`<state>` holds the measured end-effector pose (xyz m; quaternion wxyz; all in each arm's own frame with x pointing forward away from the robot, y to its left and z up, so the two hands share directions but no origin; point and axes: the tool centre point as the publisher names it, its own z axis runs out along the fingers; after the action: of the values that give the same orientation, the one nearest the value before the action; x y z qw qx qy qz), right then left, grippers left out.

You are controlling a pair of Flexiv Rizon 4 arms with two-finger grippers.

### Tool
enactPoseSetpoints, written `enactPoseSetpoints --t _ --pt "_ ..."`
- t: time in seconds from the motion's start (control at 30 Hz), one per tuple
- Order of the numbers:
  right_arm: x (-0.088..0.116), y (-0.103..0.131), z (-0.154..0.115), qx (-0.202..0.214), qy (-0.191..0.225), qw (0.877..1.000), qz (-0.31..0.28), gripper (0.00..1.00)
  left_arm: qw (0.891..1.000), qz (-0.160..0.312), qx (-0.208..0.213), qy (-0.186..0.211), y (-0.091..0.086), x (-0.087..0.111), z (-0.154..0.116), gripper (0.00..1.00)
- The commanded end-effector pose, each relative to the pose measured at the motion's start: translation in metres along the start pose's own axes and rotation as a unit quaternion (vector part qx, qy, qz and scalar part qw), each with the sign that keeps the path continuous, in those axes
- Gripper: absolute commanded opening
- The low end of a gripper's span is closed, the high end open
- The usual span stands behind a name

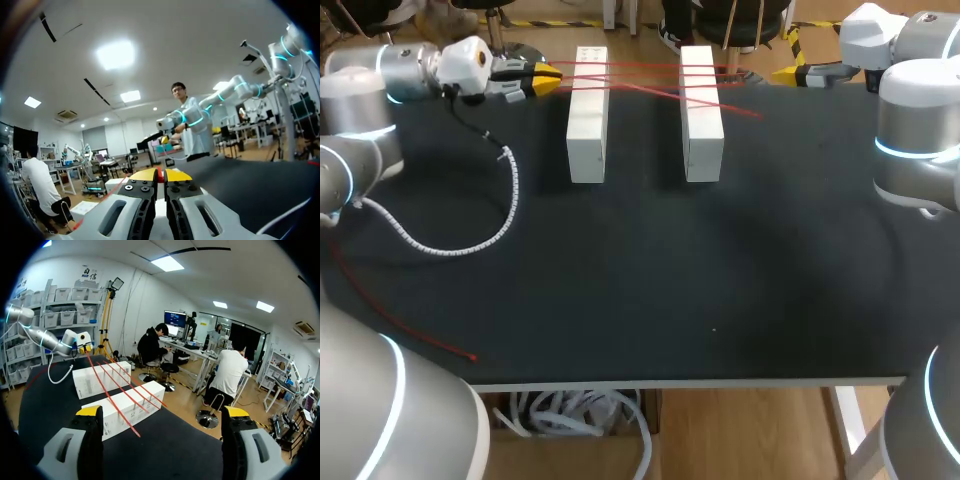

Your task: Grab the tape and strap the tape.

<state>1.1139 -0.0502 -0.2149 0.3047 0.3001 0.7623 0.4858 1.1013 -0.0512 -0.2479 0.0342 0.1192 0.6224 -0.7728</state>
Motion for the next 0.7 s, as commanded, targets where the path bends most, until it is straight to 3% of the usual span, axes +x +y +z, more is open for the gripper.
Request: enactPoseSetpoints --t 0.03,0.3,0.7 --pt "0.0 -0.001 0.0 -0.003 -0.001 1.0 0.0 1.0 0.999 0.004 0.036 0.005 0.003 -0.004 0.003 0.0" --pt "0.0 -0.001 0.0 -0.003 -0.001 1.0 0.0 1.0 0.996 -0.02 0.083 0.013 -0.025 0.002 0.021 0.0" --pt "0.0 -0.001 0.0 -0.003 -0.001 1.0 0.0 1.0 0.995 -0.011 0.094 0.002 -0.069 -0.001 0.043 0.0"
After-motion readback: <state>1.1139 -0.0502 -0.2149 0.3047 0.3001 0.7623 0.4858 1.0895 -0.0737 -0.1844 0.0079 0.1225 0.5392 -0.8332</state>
